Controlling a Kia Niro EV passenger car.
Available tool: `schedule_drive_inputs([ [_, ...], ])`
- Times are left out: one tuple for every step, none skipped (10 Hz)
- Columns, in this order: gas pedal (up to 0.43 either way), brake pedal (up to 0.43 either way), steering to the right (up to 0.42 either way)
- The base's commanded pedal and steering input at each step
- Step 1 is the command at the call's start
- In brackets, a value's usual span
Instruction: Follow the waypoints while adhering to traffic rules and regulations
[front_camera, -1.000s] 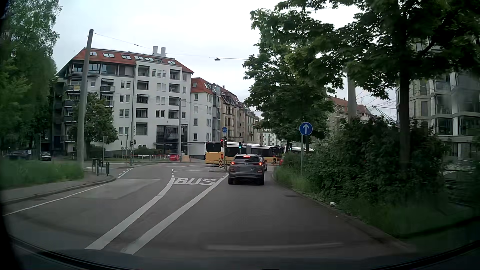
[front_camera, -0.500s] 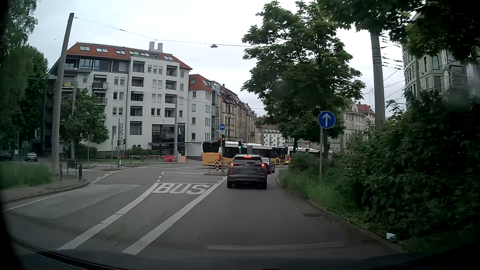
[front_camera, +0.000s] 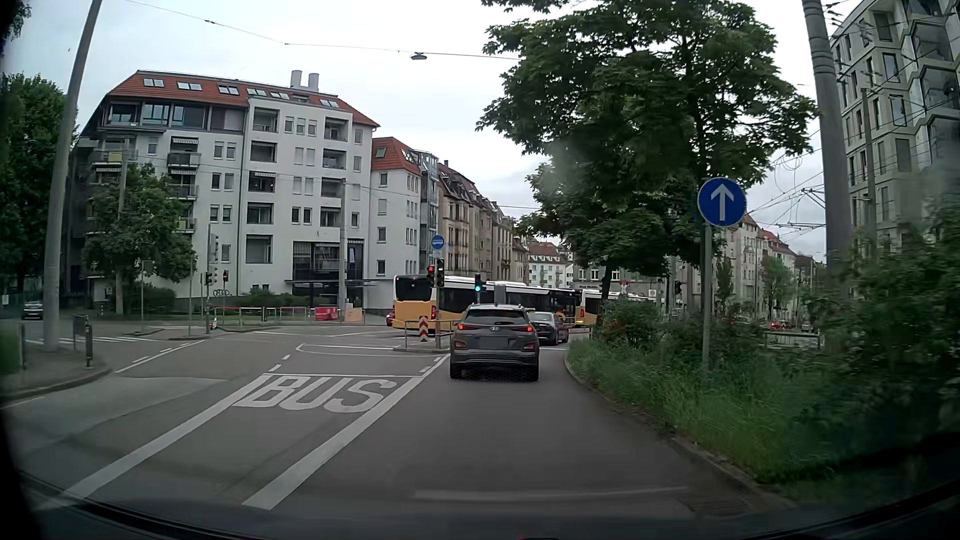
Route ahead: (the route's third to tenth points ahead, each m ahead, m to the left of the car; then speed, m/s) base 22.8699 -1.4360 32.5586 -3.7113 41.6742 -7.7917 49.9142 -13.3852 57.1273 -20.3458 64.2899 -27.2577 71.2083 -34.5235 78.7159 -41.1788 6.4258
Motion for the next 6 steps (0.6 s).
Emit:
schedule_drive_inputs([
  [0.000, 0.226, -0.002],
  [0.000, 0.232, -0.005],
  [0.000, 0.244, -0.005],
  [0.000, 0.244, -0.003],
  [0.000, 0.244, -0.002],
  [0.000, 0.244, -0.001],
])
